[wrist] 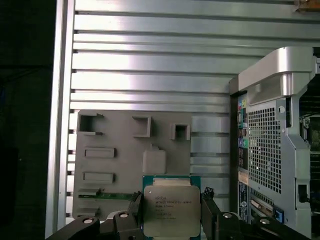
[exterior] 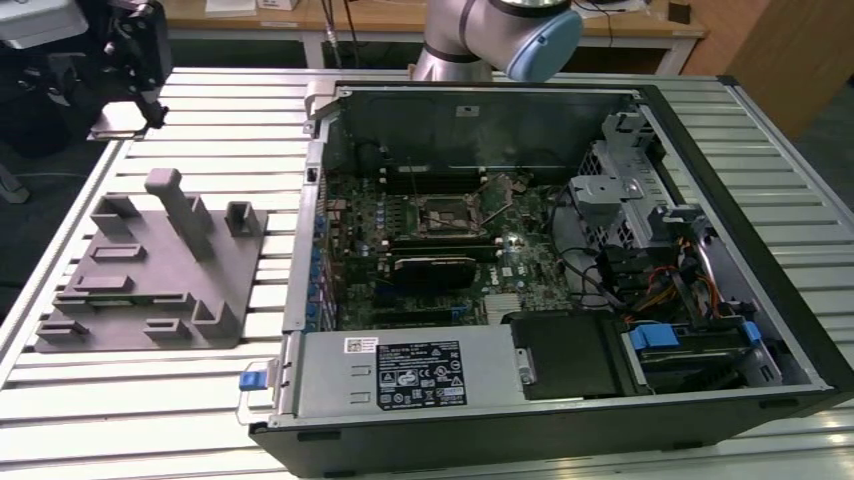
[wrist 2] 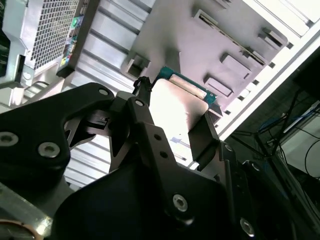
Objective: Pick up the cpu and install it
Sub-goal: 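Pick up the cpu and move it towards the insertion slot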
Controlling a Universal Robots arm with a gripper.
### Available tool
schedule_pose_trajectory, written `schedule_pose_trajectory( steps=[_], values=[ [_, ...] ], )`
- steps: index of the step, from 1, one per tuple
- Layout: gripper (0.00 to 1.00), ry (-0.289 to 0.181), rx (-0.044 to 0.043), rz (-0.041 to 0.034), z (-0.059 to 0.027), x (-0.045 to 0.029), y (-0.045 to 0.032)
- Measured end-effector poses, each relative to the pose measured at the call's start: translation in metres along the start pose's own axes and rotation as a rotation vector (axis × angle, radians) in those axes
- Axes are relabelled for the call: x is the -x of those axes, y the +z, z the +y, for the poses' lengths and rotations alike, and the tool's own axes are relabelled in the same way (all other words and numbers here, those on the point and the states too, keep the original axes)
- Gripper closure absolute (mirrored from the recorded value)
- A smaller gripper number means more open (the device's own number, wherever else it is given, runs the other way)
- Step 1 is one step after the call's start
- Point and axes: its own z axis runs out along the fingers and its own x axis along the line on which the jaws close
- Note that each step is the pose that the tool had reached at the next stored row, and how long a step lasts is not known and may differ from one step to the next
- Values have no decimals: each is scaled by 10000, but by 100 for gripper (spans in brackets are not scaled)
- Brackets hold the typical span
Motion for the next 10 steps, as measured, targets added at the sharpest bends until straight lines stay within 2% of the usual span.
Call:
schedule_pose_trajectory(
  steps=[10],
  values=[
    [45, 0, 0, 0, 18, 323, 11]
  ],
)
